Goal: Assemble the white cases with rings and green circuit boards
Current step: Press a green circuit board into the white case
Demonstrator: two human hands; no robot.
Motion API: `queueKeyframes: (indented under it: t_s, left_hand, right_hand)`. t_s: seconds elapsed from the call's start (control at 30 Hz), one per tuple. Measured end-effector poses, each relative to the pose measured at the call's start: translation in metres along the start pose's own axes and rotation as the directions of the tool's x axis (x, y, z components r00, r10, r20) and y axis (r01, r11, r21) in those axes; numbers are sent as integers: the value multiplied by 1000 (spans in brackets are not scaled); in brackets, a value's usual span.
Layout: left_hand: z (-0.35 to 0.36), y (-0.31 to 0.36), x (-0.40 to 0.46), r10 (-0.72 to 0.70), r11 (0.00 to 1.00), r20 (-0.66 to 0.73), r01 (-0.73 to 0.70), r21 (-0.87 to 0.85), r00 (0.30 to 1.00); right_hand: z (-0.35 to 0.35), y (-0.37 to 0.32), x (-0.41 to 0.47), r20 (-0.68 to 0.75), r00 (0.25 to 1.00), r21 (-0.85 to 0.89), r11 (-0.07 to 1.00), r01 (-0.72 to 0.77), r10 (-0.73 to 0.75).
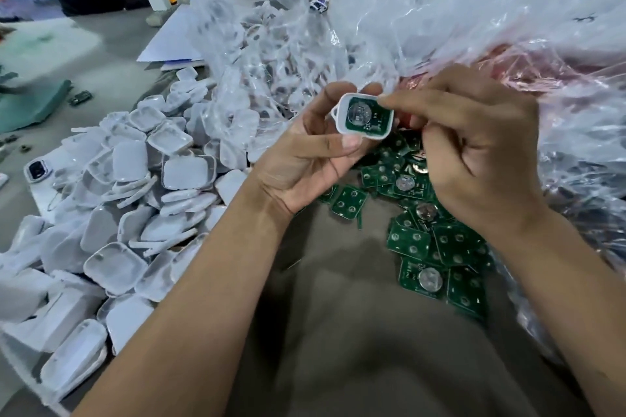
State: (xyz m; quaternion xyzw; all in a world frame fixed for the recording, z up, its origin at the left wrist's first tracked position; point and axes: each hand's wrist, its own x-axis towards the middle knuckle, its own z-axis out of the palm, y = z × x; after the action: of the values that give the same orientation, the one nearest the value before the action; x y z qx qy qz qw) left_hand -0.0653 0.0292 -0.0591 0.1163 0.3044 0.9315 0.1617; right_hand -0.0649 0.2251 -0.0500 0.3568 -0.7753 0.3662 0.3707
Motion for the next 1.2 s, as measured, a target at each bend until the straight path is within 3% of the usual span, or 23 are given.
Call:
queueKeyframes:
  t_s: [0.7,0.83,1.2]
  left_hand:
    - [-5,0,2,9,1000,93,-10,15,996]
    - [-7,-2,2,-12,999,112,8,40,994]
    - [-9,-5,4,-57,988,155,33,154,986]
  right_hand:
    - [3,-5,-2,37,999,-8,1000,20,-20]
    - [3,-11,0,-45,999,-10,1000,-29,29]
    - [0,-15,1,11,988,39,987,-155,154]
